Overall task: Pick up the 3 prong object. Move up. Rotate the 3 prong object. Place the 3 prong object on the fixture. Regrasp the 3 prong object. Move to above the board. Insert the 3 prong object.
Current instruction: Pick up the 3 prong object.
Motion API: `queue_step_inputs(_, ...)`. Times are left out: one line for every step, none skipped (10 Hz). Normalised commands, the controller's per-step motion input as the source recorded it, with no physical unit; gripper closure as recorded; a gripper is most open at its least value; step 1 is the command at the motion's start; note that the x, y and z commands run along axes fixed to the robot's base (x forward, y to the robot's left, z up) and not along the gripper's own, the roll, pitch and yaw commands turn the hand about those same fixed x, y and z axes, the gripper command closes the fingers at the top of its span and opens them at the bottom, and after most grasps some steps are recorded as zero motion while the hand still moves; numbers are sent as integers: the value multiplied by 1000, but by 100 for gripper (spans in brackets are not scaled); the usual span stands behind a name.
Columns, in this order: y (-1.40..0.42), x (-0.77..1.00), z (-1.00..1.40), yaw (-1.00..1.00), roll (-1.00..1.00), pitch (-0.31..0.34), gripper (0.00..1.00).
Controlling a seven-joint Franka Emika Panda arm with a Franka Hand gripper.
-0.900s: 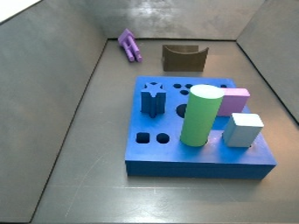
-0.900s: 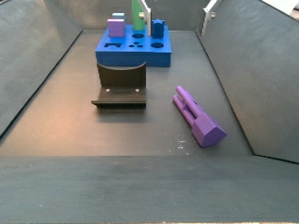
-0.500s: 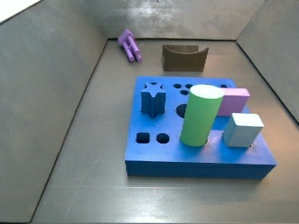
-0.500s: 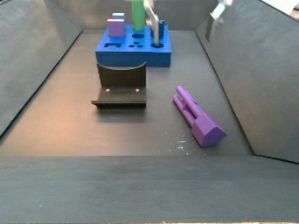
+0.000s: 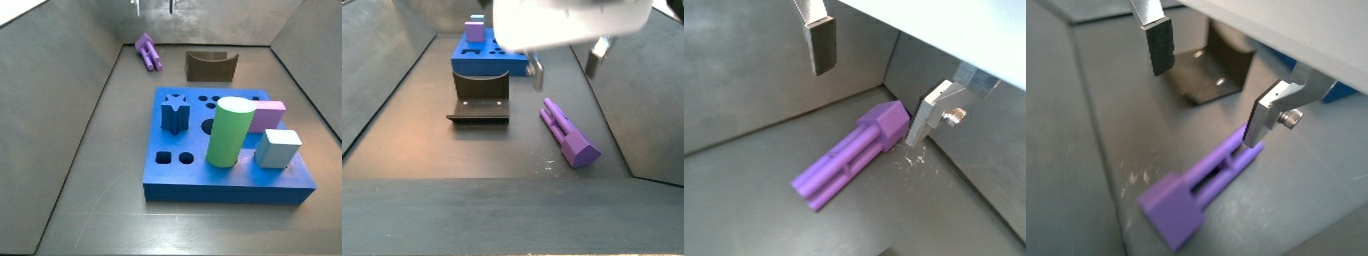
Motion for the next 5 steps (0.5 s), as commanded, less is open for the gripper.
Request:
queue_step_inputs(357,-126,-680,623,-150,-107,0)
queue_step_inputs(349,-126,-683,494,-159,-124,0)
queue_step_inputs(229,-214,-706,349,-149,-123,0)
queue_step_inputs(177,-174,-729,160,-163,-129,0)
queue_step_inputs(151,-249,-720,0,-189,-114,0)
